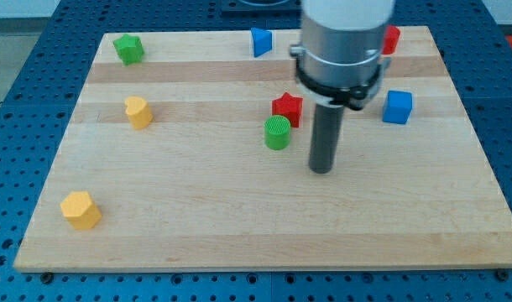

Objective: Slightly move the green circle to the left of the red star

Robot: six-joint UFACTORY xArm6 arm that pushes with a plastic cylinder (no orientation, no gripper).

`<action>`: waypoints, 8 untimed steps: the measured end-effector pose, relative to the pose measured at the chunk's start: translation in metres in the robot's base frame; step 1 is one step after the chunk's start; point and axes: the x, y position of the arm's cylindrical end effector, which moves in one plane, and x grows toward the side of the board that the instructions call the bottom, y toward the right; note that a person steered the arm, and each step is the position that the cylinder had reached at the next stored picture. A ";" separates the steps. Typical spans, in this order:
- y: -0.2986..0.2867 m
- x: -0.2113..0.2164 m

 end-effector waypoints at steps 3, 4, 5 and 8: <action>-0.068 -0.043; -0.066 -0.031; -0.079 -0.028; -0.085 -0.045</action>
